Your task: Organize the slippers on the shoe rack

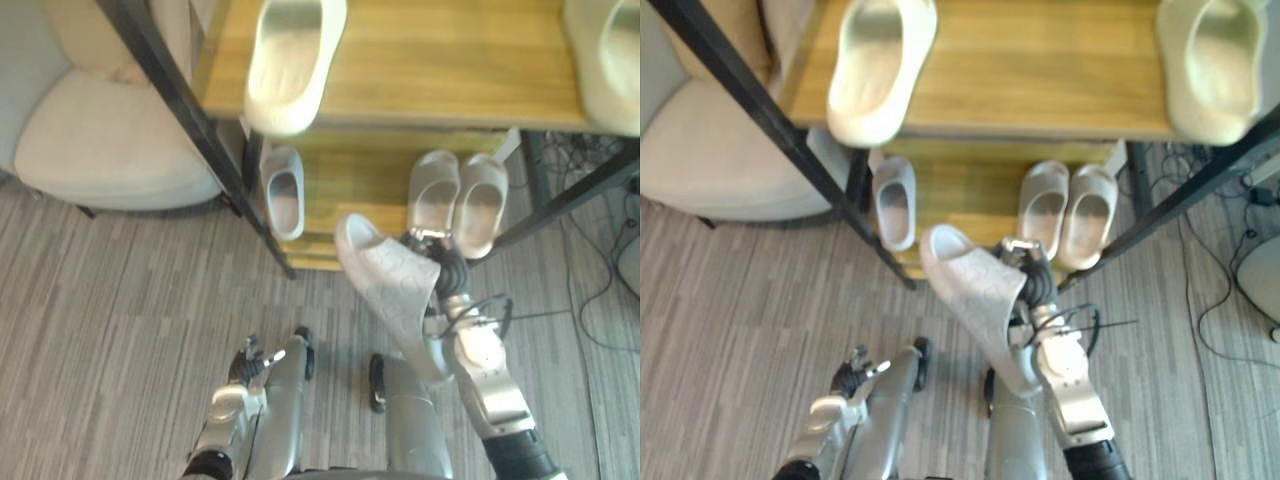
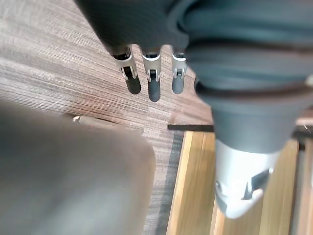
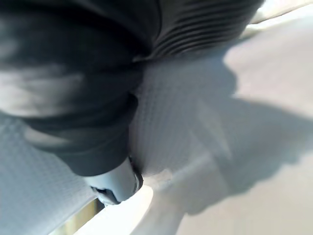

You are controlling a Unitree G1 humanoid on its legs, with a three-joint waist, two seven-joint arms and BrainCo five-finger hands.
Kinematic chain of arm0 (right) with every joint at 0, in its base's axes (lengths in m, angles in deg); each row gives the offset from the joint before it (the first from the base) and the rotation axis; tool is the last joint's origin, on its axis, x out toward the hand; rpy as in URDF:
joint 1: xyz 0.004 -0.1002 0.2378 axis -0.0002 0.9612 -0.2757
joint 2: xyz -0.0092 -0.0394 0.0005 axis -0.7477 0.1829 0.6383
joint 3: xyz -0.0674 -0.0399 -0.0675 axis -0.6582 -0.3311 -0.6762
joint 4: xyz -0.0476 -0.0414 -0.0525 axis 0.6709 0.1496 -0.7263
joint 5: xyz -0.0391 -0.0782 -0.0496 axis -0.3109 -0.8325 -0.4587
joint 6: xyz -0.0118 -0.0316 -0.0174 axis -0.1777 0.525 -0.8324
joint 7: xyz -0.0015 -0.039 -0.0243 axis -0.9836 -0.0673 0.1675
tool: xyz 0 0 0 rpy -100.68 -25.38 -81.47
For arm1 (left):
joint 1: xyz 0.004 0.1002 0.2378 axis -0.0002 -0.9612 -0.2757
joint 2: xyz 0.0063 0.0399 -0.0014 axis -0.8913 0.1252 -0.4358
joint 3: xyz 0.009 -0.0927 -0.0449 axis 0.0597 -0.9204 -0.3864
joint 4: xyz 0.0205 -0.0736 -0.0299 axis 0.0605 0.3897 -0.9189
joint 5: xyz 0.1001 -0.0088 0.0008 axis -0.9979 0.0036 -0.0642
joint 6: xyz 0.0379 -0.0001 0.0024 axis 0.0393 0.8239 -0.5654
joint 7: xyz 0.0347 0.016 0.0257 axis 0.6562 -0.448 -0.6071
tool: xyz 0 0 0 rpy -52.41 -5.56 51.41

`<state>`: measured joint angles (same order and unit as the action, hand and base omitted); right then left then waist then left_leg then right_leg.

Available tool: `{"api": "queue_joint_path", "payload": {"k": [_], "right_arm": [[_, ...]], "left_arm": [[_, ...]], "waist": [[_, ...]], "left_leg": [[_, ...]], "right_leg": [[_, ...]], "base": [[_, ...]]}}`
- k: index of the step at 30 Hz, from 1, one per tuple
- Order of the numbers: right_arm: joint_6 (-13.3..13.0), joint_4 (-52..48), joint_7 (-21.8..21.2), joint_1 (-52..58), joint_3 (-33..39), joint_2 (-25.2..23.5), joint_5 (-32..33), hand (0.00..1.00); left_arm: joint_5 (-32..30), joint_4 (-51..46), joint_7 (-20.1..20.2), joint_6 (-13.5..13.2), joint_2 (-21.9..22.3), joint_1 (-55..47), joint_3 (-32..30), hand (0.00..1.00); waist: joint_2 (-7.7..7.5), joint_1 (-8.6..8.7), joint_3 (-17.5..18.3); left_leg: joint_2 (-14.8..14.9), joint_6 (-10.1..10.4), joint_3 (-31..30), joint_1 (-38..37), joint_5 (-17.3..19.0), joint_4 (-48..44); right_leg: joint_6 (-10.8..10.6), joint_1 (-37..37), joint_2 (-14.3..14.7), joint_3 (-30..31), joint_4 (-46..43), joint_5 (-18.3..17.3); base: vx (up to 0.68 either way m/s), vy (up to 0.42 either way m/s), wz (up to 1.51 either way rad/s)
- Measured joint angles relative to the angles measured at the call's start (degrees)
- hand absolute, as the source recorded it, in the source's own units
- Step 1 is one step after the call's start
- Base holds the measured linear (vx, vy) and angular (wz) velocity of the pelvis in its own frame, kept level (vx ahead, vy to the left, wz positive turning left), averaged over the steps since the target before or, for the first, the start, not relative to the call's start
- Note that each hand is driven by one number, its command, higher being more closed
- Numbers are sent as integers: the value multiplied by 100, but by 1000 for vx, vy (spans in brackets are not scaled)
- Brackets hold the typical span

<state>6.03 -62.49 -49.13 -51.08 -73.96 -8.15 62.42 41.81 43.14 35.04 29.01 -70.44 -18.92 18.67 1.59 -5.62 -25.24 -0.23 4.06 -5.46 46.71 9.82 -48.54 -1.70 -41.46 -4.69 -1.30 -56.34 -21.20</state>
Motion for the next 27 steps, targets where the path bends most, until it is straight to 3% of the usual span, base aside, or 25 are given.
{"api": "queue_joint_path", "payload": {"k": [2, 6, 11, 12, 13, 14, 18, 19, 20, 21, 27], "right_arm": [[-2, 19, 195, -302, 82, 87, -8, 100], [-14, 537, 630, -1028, 255, 107, -34, 100], [52, 1199, 1015, -1815, 314, 264, -217, 100], [67, 1276, 1048, -1923, 314, 289, -219, 100], [100, 1392, 1115, -2082, 319, 307, -218, 100], [117, 1437, 1250, -2246, 401, 374, -218, 100], [253, 2081, 1461, -2948, 398, 463, -227, 100], [305, 2249, 1525, -3223, 395, 466, -232, 100], [334, 2273, 1544, -3288, 390, 465, -233, 100], [349, 2260, 1613, -3423, 388, 465, -237, 100], [555, 2918, 1927, -4247, 473, 485, -325, 100]], "left_arm": [[-7, 58, -160, 16, -101, 49, -114, 0], [0, 625, -387, 306, -201, 20, -125, 0], [0, 690, -401, 339, -79, -18, -99, 0], [6, 679, -412, 345, -77, -31, -102, 0], [24, 684, -458, 358, -71, -78, -109, 0], [41, 655, -473, 336, -81, -51, -92, 0], [71, 589, -501, 344, -57, -40, -95, 0], [100, 583, -507, 342, -62, -36, -99, 0], [107, 588, -517, 351, -56, -52, -105, 0], [110, 602, -578, 364, -11, -90, -102, 0], [110, 546, -627, 349, -18, -79, -52, 0]], "waist": [[-15, -52, -193], [-83, -146, -510], [-85, -365, -593], [-71, -370, -594], [-58, -391, -596], [-56, -384, -613], [-56, -456, -614], [-62, -465, -617], [-41, -491, -612], [-12, -569, -618], [-6, -624, -634]], "left_leg": [[-27, 14, -15, 337, 9, -267], [-41, 47, -19, 989, 21, -634], [-66, 80, -24, 1696, 22, -1099], [-86, 73, -51, 1780, 83, -1326], [-69, 57, -89, 1762, 444, -1725], [-100, 76, -104, 1949, 463, -1885], [-148, 87, -36, 2064, 456, -1777], [-186, 112, -17, 2083, 548, -1882], [-190, -5, -49, 2105, 628, -2144], [-173, 81, -188, 1882, 1011, -2393], [-203, 179, -262, 2124, 942, -2260]], "right_leg": [[0, -340, -22, -4, -301, -46], [8, -998, -45, 2, -770, -96], [19, -1684, -109, -17, -1250, -149], [20, -1738, -137, -46, -1307, -149], [16, -1818, -148, -89, -1517, -184], [-35, -1951, -187, -105, -1694, -237], [-52, -2088, -254, -77, -1715, -253], [-41, -2130, -334, -54, -1654, -257], [-41, -2124, -341, -92, -1687, -257], [-46, -2157, -333, -154, -1797, -246], [-56, -2286, -418, -269, -1957, -392]], "base": [[-169, 4, 2], [-151, -7, 7], [-116, -1, 7], [-68, 59, -9], [-14, 89, -3], [-27, 95, 3], [-74, 37, 19], [-46, 33, 10], [-13, 63, -18], [49, 72, -23], [-4, -27, 18]]}}
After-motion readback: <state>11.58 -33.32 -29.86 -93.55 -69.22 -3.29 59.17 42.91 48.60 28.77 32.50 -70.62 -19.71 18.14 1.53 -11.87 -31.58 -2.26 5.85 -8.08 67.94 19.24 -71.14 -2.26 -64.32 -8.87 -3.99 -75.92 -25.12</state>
